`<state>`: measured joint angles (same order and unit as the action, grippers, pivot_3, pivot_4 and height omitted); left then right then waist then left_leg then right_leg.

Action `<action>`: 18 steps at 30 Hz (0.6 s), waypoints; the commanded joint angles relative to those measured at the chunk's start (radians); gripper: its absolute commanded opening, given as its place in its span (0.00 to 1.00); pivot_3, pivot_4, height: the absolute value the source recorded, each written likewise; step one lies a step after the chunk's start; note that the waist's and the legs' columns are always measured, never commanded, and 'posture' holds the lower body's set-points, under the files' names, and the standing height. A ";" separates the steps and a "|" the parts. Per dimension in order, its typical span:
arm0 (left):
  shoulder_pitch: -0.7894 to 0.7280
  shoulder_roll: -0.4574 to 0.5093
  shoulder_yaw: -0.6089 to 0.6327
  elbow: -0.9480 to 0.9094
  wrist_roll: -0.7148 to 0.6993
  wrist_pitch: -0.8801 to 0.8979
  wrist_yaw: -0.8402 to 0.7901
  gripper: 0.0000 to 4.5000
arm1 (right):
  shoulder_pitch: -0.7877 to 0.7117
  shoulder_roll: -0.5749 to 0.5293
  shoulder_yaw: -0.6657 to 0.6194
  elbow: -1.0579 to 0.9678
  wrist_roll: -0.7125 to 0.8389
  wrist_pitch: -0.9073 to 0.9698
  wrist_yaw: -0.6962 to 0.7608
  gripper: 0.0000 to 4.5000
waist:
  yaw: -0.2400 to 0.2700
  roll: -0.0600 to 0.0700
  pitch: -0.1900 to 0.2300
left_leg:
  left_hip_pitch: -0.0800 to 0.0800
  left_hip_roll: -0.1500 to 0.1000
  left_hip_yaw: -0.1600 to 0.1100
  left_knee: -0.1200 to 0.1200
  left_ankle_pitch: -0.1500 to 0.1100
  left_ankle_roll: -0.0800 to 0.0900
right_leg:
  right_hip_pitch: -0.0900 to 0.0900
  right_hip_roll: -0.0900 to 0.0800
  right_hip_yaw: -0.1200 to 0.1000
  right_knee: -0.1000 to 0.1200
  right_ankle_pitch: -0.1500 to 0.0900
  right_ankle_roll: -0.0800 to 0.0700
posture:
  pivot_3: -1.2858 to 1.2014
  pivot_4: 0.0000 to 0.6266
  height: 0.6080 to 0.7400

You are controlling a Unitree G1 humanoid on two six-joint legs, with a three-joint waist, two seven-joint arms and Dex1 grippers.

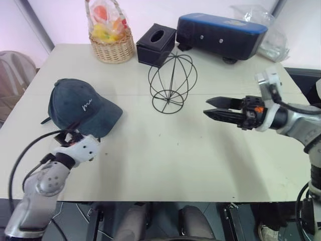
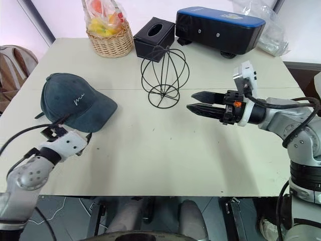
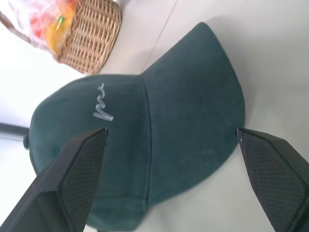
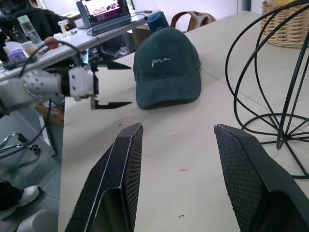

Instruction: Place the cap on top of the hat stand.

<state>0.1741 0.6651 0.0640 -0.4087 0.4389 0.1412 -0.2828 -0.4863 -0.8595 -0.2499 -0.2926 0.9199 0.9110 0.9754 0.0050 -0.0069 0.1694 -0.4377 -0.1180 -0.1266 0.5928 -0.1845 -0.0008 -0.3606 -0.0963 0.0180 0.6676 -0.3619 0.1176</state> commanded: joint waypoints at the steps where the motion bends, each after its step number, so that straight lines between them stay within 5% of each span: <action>1: -0.014 -0.030 -0.054 0.018 0.088 -0.015 0.051 1.00 | 0.004 -0.031 -0.028 -0.036 0.025 -0.001 0.021 0.53 | 0.004 0.000 0.000 | 0.000 0.000 0.000 0.000 0.000 0.000 | 0.000 0.000 0.000 0.000 0.000 0.000 | 0.52 0.24 1.00; 18: -0.092 -0.117 -0.109 0.075 0.282 0.017 0.155 1.00 | 0.009 -0.082 0.015 -0.021 -0.016 -0.031 0.090 0.53 | 0.008 0.000 0.000 | -0.004 0.000 0.000 0.004 0.000 0.000 | -0.001 0.000 -0.001 0.003 0.001 0.001 | 0.52 0.24 1.00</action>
<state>0.0882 0.5482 -0.0575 -0.3317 0.6936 0.1511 -0.1541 -0.4714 -0.9261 -0.2228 -0.2923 0.9056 0.9016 1.0561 0.0126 -0.0072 0.1691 -0.4414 -0.1184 -0.1266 0.5965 -0.1842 -0.0007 -0.3612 -0.0963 0.0173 0.6712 -0.3612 0.1189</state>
